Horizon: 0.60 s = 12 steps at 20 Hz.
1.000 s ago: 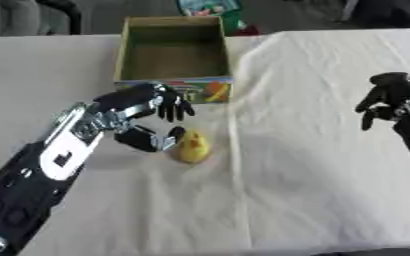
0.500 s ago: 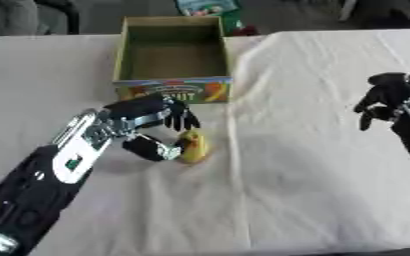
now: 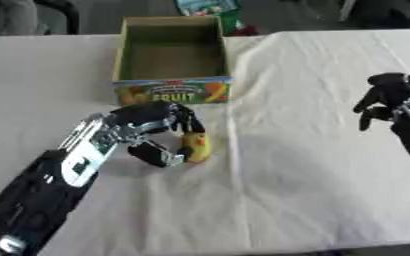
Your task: Pick up objects on the table and place them in the box.
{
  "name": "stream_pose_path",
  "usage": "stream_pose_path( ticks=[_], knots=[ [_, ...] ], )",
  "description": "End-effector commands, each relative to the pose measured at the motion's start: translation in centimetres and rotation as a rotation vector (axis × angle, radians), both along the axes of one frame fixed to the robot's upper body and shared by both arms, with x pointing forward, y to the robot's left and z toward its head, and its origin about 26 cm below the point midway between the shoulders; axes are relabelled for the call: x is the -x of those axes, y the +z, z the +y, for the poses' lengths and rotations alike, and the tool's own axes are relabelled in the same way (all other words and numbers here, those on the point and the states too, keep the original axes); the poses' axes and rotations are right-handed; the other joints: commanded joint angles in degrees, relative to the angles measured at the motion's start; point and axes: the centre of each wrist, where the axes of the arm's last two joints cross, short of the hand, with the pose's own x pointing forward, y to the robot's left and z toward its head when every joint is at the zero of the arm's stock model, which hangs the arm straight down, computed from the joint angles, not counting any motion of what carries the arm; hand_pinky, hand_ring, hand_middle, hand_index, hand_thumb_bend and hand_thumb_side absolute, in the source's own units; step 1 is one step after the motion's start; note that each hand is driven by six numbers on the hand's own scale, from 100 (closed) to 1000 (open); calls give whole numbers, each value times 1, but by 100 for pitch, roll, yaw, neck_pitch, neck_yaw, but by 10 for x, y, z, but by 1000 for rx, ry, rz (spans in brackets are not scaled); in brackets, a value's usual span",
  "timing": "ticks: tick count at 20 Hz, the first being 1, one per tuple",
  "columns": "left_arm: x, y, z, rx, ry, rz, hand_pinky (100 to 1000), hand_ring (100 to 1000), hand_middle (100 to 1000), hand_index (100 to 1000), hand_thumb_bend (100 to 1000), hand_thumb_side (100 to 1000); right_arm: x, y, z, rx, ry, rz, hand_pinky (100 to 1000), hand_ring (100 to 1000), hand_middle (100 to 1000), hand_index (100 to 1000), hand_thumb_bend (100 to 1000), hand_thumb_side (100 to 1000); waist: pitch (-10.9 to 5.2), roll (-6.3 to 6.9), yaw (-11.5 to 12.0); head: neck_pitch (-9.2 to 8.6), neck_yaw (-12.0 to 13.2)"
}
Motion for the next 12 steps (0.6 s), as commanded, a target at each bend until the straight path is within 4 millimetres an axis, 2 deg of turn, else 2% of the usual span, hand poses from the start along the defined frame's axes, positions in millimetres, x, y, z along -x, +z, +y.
stream_pose_path(
  ticks=[1,7,11,12],
  knots=[
    [-3,6,-3,-29,-18,-44,634,699,714,830,187,272,0,10,0,9,8,-31,382,564,521,737,100,501,-77,-10,-12,-77,-15],
    [-5,5,-5,-76,-37,-75,654,707,725,842,249,273,-1,9,0,10,10,-30,382,564,521,737,100,502,-73,-9,-23,-76,-21],
    [-7,6,-5,-103,-37,-106,594,642,666,817,243,292,-1,9,0,10,9,-30,382,564,521,737,100,502,-70,-11,-28,-77,-21],
    [-7,6,-4,-110,-36,-117,570,617,627,792,217,297,-1,9,0,10,9,-30,382,564,521,737,100,502,-70,-11,-28,-75,-21]
  ],
)
